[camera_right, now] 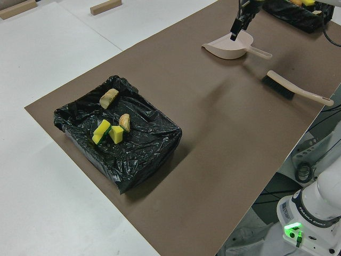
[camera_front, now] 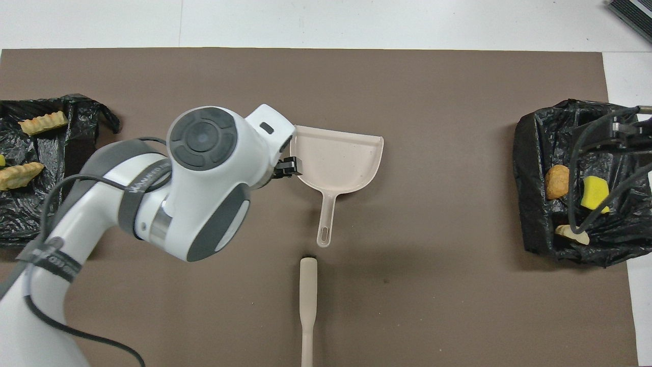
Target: Sweep and dump trash in bin
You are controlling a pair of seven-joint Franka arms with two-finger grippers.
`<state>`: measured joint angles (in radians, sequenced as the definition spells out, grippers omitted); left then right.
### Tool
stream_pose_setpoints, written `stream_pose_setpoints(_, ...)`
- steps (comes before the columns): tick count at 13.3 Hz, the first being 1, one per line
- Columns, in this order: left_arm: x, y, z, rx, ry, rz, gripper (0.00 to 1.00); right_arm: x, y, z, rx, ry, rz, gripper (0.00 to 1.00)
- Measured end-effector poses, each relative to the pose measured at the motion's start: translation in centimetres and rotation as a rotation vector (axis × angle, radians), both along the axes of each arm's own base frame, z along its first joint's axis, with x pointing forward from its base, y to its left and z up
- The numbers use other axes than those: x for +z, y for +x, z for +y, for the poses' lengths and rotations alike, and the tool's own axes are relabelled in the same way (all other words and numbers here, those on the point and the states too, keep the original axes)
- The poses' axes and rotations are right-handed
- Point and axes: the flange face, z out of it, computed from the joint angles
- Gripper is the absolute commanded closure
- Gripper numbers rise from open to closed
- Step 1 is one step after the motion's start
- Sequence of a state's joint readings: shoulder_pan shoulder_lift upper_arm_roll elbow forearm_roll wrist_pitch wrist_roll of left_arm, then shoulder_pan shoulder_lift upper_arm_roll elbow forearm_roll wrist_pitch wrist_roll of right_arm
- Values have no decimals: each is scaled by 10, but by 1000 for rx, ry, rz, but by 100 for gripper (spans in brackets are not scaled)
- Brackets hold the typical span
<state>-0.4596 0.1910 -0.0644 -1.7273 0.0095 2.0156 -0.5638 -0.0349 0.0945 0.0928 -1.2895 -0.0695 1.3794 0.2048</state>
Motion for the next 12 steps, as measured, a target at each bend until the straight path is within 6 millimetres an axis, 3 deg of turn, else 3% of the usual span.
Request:
stream_pose_setpoints(4, 40, 14, 86, -47, 37, 19, 0, 1, 0, -8, -8, -2, -2, 0)
stream_pose_setpoints(9, 44, 38, 221, -160, 67, 78, 0, 6, -3, -16, -22, -12, -10, 0)
stream_pose_setpoints(12, 47, 40, 255, -159, 68, 79, 0, 5, -4, -17, -24, -13, -5, 0)
